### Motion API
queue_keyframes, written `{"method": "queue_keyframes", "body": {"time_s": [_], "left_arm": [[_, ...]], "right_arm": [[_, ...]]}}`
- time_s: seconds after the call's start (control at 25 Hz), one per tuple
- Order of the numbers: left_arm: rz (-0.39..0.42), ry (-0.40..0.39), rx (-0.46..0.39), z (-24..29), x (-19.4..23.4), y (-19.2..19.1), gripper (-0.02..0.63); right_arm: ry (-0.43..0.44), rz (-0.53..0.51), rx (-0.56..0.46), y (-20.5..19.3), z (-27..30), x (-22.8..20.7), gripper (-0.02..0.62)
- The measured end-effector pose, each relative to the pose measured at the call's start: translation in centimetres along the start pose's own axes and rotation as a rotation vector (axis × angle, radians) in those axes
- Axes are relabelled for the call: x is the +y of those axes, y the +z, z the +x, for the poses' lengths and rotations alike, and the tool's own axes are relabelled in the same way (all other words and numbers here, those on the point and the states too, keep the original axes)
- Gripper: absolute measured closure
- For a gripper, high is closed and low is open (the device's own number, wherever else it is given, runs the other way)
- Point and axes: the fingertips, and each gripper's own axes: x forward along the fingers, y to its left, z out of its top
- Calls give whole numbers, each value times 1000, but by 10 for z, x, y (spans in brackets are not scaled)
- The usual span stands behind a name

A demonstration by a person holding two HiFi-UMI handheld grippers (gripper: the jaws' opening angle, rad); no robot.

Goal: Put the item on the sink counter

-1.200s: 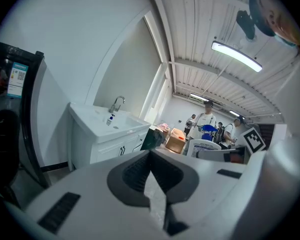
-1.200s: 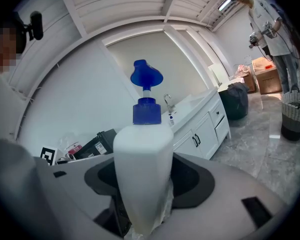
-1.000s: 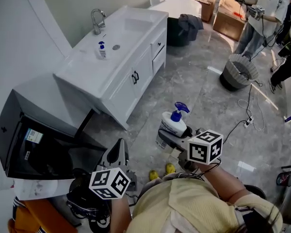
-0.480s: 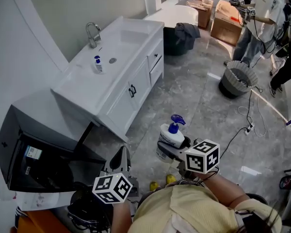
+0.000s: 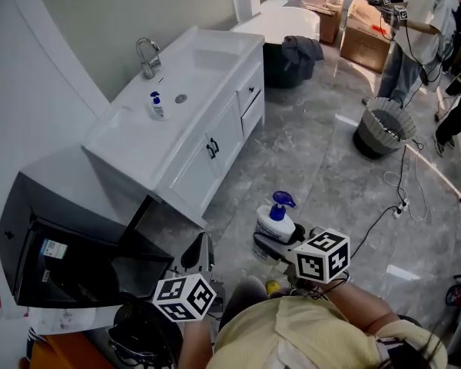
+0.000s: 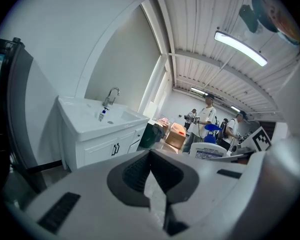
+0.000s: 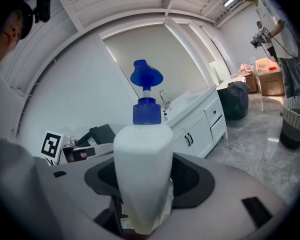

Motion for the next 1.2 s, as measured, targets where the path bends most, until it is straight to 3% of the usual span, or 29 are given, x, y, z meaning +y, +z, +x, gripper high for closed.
{"method": "queue_keyframes", "body": {"time_s": [0.28, 1.2], "left_arm": [[-1, -9, 1, 21, 12, 11, 569], [-20, -84, 47, 92, 127, 89, 569]], "right_arm": [[-5, 13, 5, 9, 18, -9, 316], [-56, 17, 24, 82, 171, -6, 316]]}}
